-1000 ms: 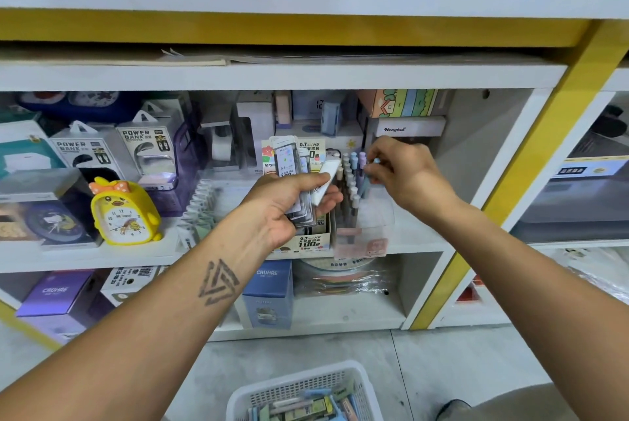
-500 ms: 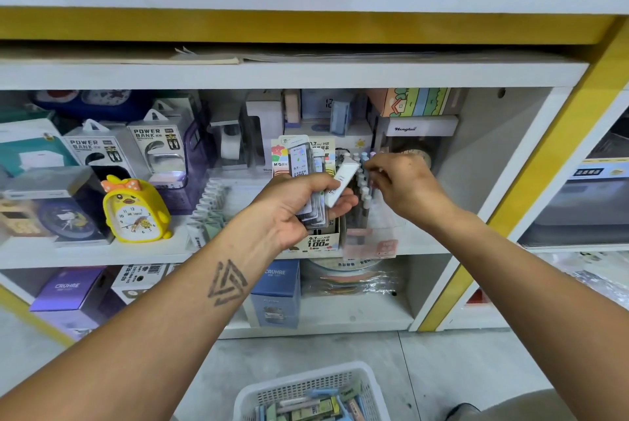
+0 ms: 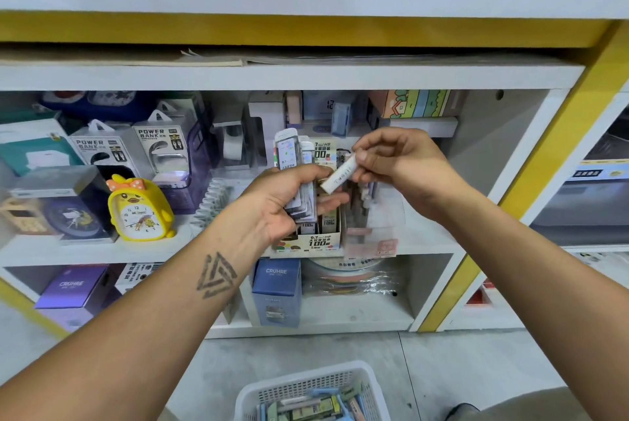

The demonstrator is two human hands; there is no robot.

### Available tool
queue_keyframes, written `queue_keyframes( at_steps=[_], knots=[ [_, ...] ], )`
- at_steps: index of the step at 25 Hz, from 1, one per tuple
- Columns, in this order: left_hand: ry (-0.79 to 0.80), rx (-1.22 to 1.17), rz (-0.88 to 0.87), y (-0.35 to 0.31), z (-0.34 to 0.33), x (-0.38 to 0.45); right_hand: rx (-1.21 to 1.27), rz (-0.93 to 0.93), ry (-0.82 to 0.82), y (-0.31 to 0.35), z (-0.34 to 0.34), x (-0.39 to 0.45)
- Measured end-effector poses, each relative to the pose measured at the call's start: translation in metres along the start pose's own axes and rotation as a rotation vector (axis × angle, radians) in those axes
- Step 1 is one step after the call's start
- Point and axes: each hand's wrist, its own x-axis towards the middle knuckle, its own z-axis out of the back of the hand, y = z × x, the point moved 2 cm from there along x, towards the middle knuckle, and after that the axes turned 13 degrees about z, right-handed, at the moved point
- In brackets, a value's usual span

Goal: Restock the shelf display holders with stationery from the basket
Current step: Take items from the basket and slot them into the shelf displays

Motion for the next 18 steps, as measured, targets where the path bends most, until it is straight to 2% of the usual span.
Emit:
queue_keyframes(
  at_steps=[2, 7, 15, 18],
  knots=[
    [-0.08, -0.023, -0.024, -0.008, 0.014, -0.006, 0.052, -0.002, 0.026, 0.004, -0.003, 0.001],
    [-0.277, 0.019, -0.072, -0.028, 0.055, -0.024, -0.339, 0.081, 0.175, 0.004, -0.041, 0.006],
    [-0.283, -0.021, -0.138, -0.052, 0.112, -0.061, -0.474, 0.172, 0.165, -0.013, -0.117, 0.023],
    [-0.26, -0.096, -0.114, -0.056, 0.129, -0.073, -0.526, 0.197, 0.193, -0.023, -0.134, 0.029]
  ],
)
